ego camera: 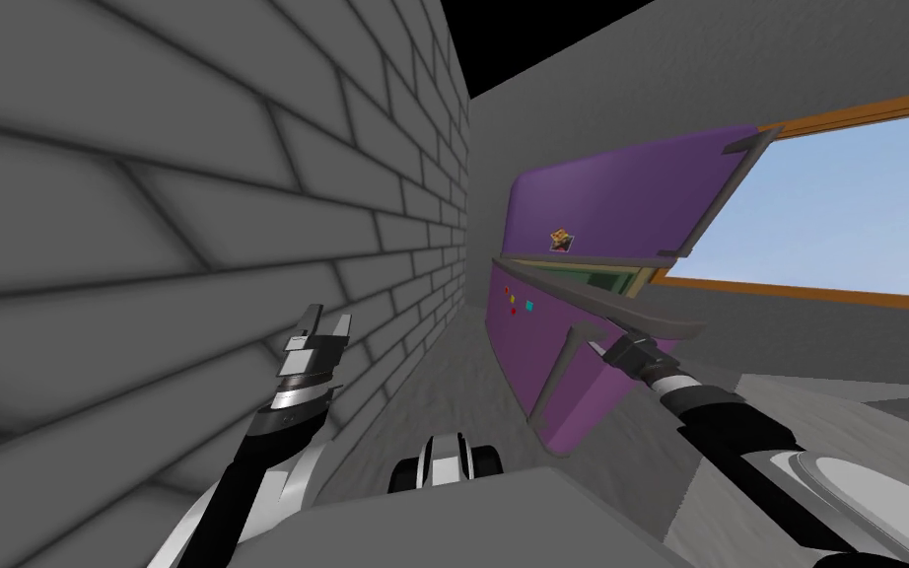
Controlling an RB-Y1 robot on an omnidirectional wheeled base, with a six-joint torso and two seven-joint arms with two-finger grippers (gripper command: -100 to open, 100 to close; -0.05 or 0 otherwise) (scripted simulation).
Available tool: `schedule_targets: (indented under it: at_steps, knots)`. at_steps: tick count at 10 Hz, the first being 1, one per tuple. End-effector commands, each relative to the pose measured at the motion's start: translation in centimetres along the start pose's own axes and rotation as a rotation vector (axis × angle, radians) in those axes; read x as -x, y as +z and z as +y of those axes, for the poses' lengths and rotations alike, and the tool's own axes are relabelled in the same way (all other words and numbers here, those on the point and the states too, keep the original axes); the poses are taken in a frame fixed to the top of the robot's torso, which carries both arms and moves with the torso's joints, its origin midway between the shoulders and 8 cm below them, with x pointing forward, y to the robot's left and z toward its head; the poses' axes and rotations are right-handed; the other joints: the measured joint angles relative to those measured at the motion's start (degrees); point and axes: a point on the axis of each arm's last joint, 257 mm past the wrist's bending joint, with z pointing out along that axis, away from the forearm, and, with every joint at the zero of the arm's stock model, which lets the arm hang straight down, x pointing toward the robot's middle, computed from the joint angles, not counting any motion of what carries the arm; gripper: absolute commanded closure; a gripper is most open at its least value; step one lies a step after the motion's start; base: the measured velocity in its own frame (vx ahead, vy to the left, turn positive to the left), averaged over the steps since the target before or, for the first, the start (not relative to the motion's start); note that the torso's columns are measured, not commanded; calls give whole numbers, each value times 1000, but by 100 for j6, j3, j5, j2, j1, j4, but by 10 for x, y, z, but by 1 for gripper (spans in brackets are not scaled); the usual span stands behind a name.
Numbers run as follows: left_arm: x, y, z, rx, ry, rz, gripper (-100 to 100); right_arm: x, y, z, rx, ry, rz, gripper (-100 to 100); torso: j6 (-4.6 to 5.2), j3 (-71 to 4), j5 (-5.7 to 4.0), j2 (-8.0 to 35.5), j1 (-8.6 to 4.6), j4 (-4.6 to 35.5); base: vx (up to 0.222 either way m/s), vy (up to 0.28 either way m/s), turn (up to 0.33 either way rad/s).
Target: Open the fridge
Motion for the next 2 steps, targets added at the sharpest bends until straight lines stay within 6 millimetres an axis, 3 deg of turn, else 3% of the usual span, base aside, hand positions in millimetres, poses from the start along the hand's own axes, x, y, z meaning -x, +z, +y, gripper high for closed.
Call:
schedule_targets:
  at_steps: [1, 2]
  knots:
    - [0, 0, 0, 0, 0, 0, 0, -1, -1, 3, 6, 2, 2, 0, 12, 7, -13, 2, -17, -4, 0, 0, 0]
    - [0, 0, 0, 0, 0, 0, 0, -1, -1, 5, 10, 3, 2, 0, 20, 10, -23, 3, -29, -7, 0, 0, 0]
